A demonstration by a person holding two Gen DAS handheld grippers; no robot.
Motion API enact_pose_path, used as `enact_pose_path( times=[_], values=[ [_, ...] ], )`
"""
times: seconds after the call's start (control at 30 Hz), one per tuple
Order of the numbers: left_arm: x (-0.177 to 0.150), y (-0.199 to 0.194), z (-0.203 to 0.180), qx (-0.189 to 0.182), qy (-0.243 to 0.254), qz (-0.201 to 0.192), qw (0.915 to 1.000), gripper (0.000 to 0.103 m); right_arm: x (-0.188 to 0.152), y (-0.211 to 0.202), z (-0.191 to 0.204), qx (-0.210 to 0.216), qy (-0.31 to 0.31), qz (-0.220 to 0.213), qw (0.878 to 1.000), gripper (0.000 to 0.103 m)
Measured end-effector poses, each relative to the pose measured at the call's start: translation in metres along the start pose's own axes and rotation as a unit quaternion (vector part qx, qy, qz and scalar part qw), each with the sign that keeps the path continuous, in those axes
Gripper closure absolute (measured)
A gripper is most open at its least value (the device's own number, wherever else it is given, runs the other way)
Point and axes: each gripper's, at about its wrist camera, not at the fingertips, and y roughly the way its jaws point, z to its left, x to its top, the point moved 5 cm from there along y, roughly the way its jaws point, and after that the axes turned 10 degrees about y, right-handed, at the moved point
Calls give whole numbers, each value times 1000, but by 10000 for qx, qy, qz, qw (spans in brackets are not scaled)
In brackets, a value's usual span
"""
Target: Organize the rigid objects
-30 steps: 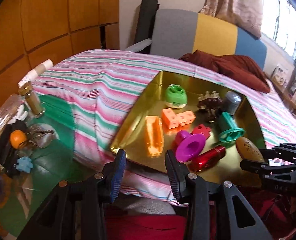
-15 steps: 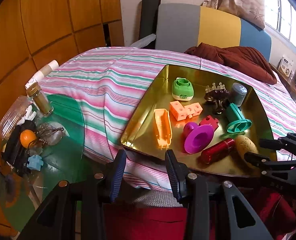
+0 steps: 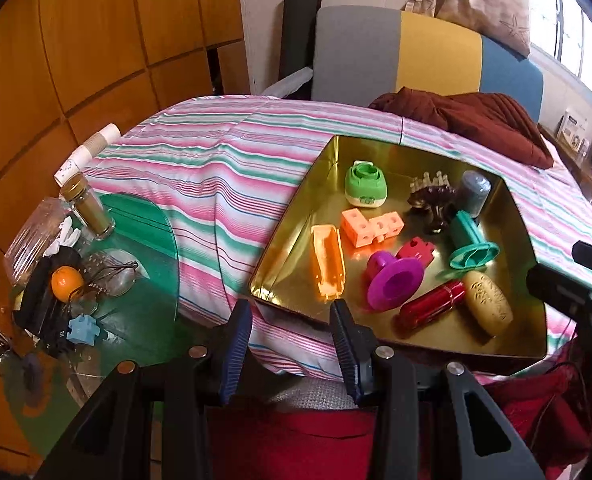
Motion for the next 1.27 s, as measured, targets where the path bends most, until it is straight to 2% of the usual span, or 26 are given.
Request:
enact_pose_path(
  times=[0.13,0.3,0.43,0.57,0.83,1.0,1.1,1.27],
  values=[
    [4,-7,2,-27,-36,31,10000,63,9,-10,6,-115,366,-153,9991,0],
    [6,-12,4,-116,-105,92,9998,63,12,-13,10,-666,538,-210,9961,0],
    [10,-18,3,-133,-64,60,9999,63,8,-14,10,-556,717,-162,9957,0],
    [14,-23,4,-143,-77,38,9999,63,6,-20,16,-728,586,-317,9951,0],
    [18,-26,2,-163,-102,45,9998,63,6,-15,12,-994,578,-265,9930,0],
    [19,-27,0,-169,-112,56,9998,65,5,-12,7,-1015,670,-212,9923,0],
    [19,-27,-1,-115,-96,57,9999,69,5,-11,5,-1070,684,-195,9917,0],
    [18,-26,-3,-93,-50,54,9999,70,5,-11,2,-1029,747,-186,9917,0]
  ],
)
